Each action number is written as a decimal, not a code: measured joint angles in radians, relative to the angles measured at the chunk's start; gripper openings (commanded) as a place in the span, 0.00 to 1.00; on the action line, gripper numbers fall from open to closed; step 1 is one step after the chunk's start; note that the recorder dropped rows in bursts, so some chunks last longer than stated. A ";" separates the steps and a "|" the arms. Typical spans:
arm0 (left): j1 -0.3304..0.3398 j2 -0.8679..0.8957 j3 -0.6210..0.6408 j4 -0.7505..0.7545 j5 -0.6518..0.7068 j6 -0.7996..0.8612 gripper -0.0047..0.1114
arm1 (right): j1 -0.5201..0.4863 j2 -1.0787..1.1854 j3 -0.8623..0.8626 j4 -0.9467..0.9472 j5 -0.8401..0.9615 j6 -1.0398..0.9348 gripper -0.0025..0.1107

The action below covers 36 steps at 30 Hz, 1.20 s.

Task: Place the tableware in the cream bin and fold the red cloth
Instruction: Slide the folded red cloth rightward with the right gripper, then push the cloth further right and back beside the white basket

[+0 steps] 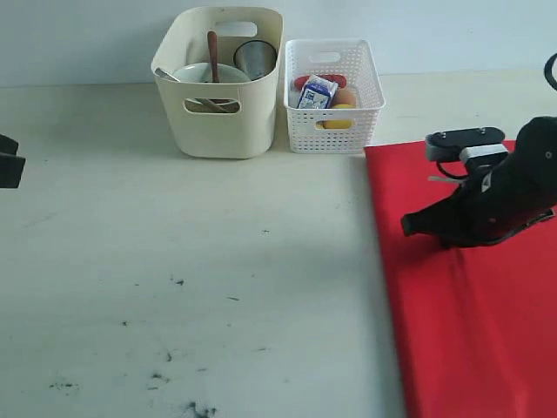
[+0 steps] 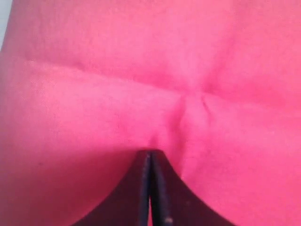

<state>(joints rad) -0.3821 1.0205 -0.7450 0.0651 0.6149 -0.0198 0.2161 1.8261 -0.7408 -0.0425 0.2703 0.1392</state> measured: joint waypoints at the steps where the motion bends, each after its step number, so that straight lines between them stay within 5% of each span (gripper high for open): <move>1: 0.000 0.000 0.000 0.000 0.003 0.000 0.06 | -0.022 0.002 0.000 -0.017 -0.010 0.016 0.02; 10: 0.000 0.000 0.000 0.000 0.012 0.000 0.06 | -0.121 -0.014 0.000 -0.064 -0.050 0.044 0.02; 17: 0.000 0.000 0.000 0.000 0.018 -0.002 0.06 | -0.125 -0.224 0.028 -0.061 0.104 0.064 0.02; 22: 0.000 0.000 0.000 0.000 0.022 -0.004 0.06 | -0.148 -0.324 0.028 -0.266 0.110 0.316 0.02; 28: 0.000 0.000 0.000 0.000 0.026 -0.004 0.06 | -0.261 -0.188 0.030 -0.607 0.237 0.696 0.02; 36: 0.000 0.000 0.000 0.003 0.019 -0.004 0.06 | -0.271 0.059 -0.106 -0.640 0.066 0.682 0.02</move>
<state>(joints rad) -0.3821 1.0205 -0.7450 0.0679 0.6340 -0.0236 -0.0554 1.8855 -0.8470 -0.6824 0.3366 0.8209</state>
